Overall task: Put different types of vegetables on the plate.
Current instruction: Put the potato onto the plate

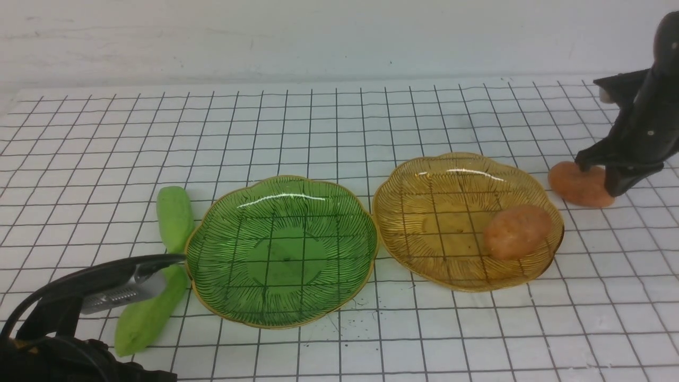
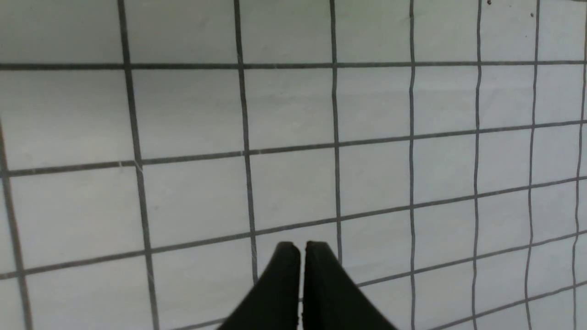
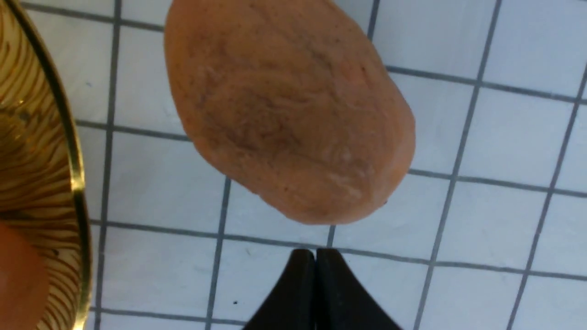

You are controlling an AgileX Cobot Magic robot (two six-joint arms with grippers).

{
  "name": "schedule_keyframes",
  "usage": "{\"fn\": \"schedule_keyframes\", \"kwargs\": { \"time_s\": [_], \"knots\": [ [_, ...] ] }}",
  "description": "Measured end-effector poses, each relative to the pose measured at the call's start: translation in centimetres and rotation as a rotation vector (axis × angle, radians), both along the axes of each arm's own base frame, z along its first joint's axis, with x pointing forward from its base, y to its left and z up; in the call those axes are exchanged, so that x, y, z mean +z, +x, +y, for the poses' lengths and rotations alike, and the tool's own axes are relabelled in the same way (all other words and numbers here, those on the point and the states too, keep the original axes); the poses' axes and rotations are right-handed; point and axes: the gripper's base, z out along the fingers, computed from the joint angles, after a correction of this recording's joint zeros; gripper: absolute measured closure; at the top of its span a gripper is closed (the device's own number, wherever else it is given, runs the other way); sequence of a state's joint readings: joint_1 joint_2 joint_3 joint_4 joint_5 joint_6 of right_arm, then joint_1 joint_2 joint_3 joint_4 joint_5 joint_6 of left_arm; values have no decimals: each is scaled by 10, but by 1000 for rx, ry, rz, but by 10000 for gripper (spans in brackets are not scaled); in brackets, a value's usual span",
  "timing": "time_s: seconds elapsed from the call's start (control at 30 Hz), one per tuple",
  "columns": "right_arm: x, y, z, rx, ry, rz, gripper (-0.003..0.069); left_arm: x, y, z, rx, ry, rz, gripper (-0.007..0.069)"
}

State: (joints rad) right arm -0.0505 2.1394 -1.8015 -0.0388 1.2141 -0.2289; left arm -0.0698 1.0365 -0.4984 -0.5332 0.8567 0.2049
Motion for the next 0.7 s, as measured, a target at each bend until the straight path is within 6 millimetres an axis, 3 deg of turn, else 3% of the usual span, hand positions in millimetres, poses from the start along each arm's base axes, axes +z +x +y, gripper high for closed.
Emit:
{"fn": "schedule_keyframes", "kwargs": {
  "time_s": [0.07,0.17,0.5,0.6,0.7],
  "knots": [
    [0,1,0,4,-3,-7,655,0,0,0,0,0,0,628],
    [1,4,-1,13,-12,-44,569,0,0,0,0,0,0,628],
    [0,14,2,8,23,-148,81,0,0,0,2,0,-3,628],
    [-6,19,2,8,28,-174,15,0,1,0,5,1,-8,628],
    [-16,24,2,8,27,-186,-3,0,2,1,11,3,-21,628]
  ]
}}
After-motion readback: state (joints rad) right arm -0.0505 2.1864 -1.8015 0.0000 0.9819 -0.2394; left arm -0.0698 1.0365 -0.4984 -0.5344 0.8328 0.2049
